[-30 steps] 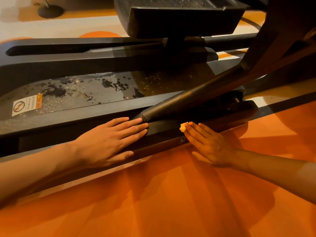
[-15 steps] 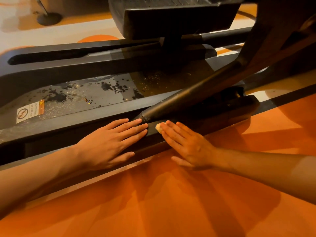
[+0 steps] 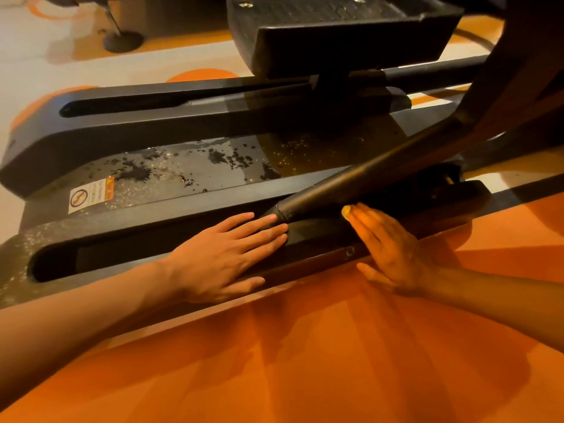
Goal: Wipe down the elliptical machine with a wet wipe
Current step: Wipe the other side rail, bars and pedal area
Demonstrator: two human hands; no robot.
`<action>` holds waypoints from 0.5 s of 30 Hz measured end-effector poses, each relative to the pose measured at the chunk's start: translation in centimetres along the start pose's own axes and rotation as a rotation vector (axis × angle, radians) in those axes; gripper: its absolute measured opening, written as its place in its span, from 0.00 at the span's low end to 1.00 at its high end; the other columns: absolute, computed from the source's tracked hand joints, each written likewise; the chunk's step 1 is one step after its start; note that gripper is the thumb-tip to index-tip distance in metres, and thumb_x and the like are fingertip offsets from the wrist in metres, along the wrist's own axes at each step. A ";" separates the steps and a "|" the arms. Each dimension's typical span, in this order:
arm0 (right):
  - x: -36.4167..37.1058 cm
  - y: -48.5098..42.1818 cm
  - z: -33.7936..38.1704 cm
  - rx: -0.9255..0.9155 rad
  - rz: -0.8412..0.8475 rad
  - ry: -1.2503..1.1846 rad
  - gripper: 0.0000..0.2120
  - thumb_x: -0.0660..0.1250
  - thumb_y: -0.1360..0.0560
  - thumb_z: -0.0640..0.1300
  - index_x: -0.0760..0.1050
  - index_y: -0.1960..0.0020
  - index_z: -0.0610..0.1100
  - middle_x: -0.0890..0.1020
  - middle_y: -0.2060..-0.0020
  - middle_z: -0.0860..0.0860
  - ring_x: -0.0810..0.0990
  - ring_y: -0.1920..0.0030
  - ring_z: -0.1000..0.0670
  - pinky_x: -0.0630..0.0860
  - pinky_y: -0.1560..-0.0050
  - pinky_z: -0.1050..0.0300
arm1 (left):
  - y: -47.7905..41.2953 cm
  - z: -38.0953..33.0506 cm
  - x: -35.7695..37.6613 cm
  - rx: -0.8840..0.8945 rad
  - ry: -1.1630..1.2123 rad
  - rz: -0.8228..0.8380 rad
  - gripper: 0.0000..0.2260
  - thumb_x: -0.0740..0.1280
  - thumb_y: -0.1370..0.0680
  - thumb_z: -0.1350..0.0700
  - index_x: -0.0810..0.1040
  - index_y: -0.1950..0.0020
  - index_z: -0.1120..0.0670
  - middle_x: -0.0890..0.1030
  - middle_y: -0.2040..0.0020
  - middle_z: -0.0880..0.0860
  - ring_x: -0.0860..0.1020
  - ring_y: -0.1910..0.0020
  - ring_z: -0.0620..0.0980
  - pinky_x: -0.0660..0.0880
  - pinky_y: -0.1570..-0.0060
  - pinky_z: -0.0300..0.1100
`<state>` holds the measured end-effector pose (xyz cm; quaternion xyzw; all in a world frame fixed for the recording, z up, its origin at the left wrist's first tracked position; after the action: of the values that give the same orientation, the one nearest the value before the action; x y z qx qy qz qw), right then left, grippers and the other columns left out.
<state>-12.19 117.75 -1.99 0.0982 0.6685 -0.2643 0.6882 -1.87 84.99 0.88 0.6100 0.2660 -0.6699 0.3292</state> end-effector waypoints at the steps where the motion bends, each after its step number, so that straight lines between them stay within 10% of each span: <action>1: 0.2 -0.4 1.4 0.000 0.002 -0.005 0.39 0.62 0.22 0.54 0.56 0.20 0.32 0.60 0.20 0.38 0.57 0.19 0.39 0.65 0.25 0.35 | 0.0 0.0 0.0 0.001 0.000 0.003 0.31 0.47 0.13 0.37 0.50 0.15 0.52 0.54 0.15 0.52 0.46 0.16 0.50 0.41 0.19 0.50; 15: 1.1 -4.9 7.6 -0.205 -0.012 -0.035 0.38 0.64 0.21 0.52 0.55 0.19 0.35 0.57 0.18 0.41 0.54 0.18 0.43 0.58 0.20 0.45 | 6.2 0.9 -2.1 -0.053 -0.033 0.081 0.31 0.46 0.13 0.39 0.51 0.14 0.54 0.53 0.15 0.54 0.50 0.16 0.53 0.48 0.20 0.54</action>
<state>-8.05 109.67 -1.33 0.0187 0.6805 -0.2003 0.7046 2.38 80.54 3.31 0.6000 0.2533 -0.6588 0.3767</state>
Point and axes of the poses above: each hand's wrist, its own y-axis away from the middle knuckle, its own x-axis out of the palm, z = x × y, the point moved 2 cm from there along -y, towards the middle knuckle
